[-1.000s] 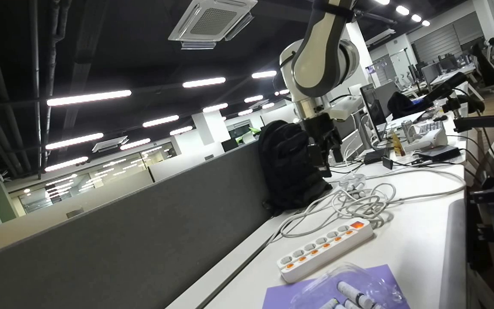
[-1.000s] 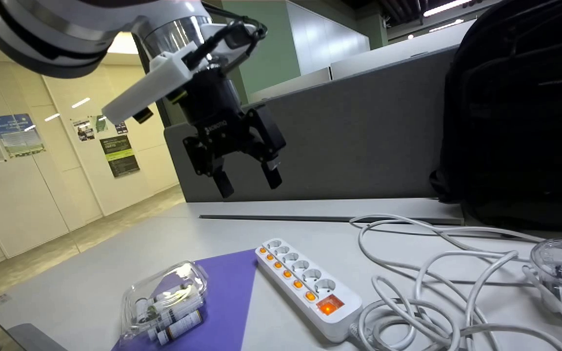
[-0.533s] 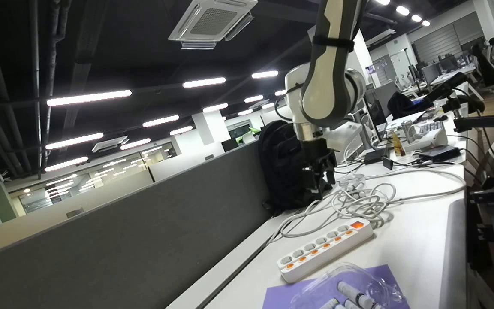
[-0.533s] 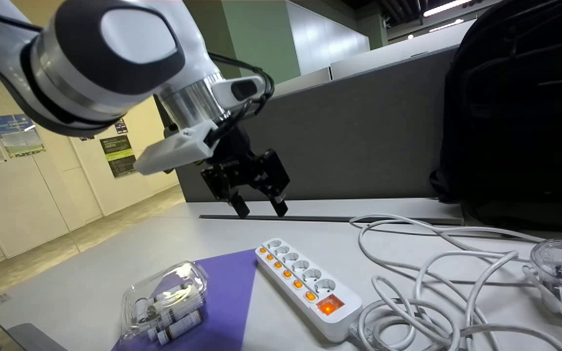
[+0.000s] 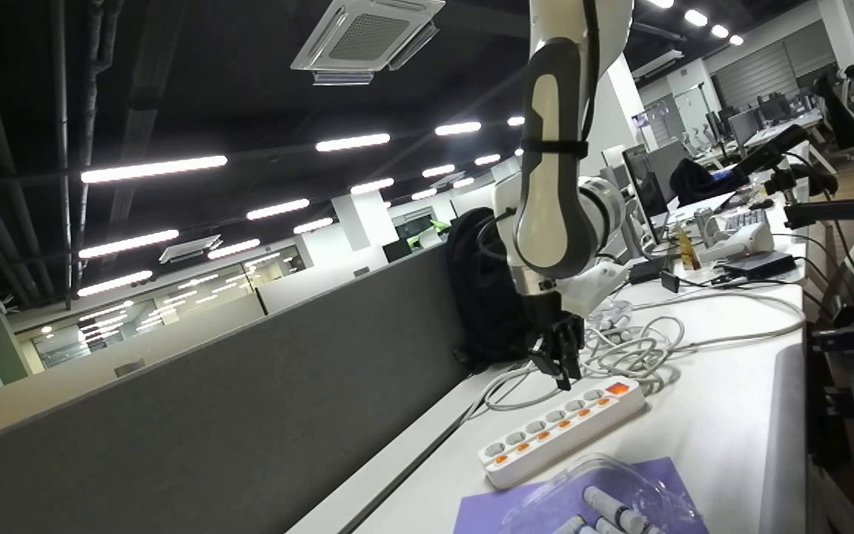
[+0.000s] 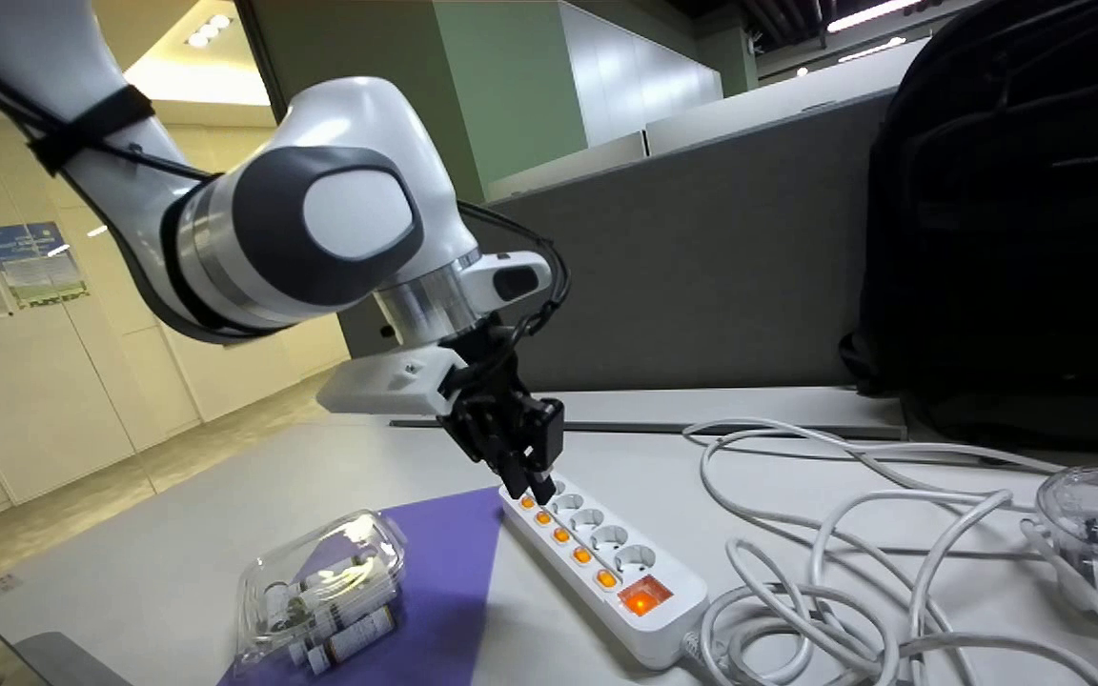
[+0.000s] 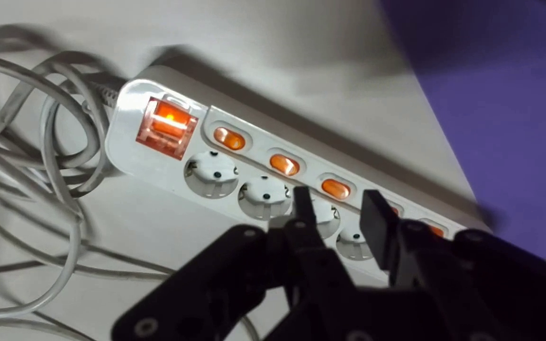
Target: Turn on the middle switch
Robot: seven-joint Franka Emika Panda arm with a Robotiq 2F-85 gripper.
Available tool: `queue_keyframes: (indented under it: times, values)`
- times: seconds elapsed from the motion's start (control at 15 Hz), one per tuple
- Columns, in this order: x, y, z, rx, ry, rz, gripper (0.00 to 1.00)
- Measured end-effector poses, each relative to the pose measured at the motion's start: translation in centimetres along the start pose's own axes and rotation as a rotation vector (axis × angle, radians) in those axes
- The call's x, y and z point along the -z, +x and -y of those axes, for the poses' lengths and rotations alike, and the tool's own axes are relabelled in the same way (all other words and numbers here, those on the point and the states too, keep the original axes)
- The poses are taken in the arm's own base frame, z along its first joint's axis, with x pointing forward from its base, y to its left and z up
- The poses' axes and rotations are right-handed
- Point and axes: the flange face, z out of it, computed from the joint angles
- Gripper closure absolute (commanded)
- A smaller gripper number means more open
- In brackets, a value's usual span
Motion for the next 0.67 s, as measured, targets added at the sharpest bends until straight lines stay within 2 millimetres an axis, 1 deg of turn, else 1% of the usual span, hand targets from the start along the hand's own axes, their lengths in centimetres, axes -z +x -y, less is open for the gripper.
queue_keyframes:
  times: [0.07,0.33,0.53,0.67]
  values:
    - [-0.5,0.4,0.1,-0.016,0.005,0.005,1.0]
    - [-2.2,1.6,0.5,-0.07,0.019,0.022,1.0]
    - [-3.5,2.0,0.9,-0.083,0.02,0.045,0.99]
    - [-3.9,2.2,1.0,-0.089,0.019,0.051,1.0]
